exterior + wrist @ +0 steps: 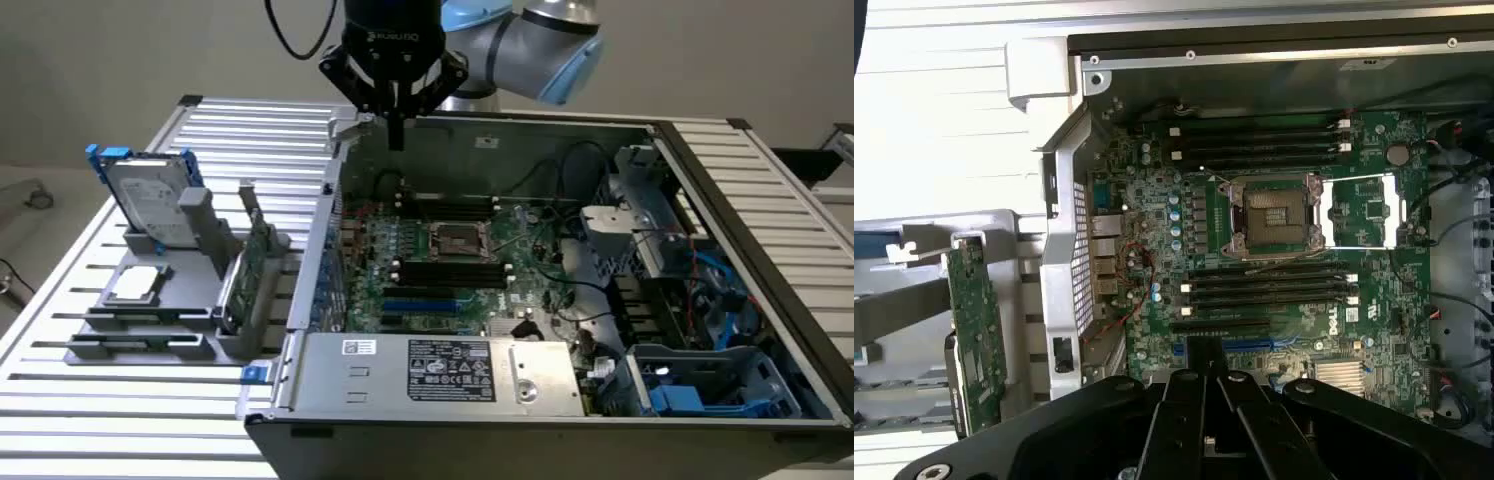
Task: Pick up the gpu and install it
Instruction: 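Reach for the gpu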
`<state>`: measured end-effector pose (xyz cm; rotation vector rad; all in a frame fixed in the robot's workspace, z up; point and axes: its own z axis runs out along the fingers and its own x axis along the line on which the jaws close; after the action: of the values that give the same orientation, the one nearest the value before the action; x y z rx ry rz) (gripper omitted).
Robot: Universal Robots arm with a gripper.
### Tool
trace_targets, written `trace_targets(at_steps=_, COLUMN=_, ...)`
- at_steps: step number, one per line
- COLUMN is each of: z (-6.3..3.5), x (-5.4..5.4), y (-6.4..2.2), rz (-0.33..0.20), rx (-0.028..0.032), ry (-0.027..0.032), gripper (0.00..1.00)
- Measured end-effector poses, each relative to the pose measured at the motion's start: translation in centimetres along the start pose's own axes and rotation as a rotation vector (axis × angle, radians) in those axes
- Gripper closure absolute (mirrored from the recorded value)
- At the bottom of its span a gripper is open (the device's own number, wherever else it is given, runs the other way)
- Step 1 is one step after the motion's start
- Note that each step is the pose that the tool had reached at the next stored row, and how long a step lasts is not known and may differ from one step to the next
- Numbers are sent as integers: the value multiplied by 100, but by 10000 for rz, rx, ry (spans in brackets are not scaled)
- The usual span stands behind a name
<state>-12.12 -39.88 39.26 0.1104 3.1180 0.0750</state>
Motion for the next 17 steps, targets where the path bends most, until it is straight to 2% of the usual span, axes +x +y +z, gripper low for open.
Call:
trace_targets(at_steps=14, z=0, x=1, y=0, rz=-1, rx=0, ry=0, gripper=89)
trace_targets(at_steps=17, z=-3, x=112, y=-8, rz=0, rx=1, ry=3, gripper=89)
